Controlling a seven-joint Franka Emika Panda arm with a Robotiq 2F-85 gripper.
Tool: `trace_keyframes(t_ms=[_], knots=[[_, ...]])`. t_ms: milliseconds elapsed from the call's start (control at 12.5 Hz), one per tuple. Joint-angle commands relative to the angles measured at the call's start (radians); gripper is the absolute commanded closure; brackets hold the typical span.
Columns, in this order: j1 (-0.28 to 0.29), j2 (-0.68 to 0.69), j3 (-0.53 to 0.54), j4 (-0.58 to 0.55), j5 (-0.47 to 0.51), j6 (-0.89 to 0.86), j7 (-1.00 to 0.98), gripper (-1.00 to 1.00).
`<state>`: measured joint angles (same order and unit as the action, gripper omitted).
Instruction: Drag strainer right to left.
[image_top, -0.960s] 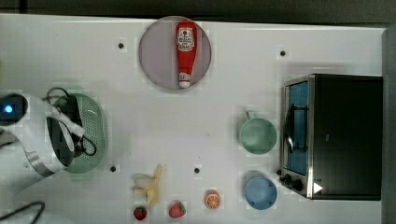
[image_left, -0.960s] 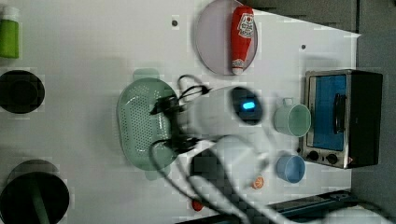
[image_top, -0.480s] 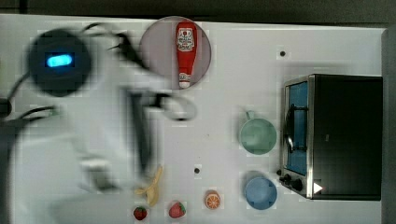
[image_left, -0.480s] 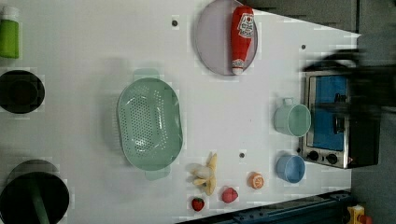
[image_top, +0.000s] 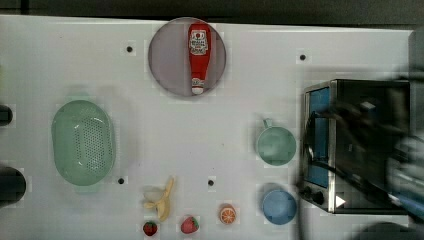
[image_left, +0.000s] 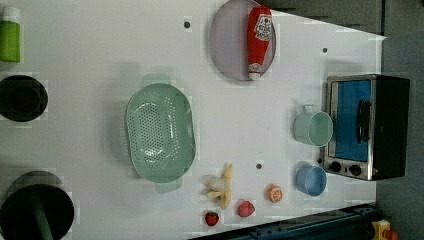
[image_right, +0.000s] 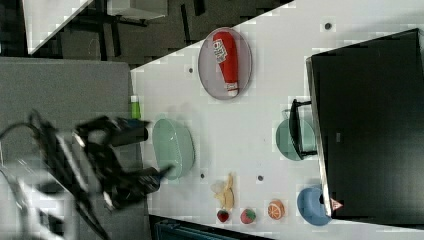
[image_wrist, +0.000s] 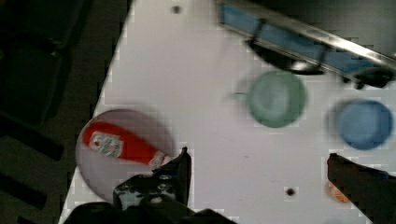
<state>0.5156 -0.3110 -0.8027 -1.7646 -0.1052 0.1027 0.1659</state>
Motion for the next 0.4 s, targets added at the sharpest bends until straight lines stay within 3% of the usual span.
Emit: trace_keyframes(t_ms=[80,400], knots=[[0.118,0.097,0.090,-0.092,0.009,-0.004,-0.115,-1.00],[0.119,0.132,0.091,-0.092,0.009,-0.004,-0.115,-1.00]])
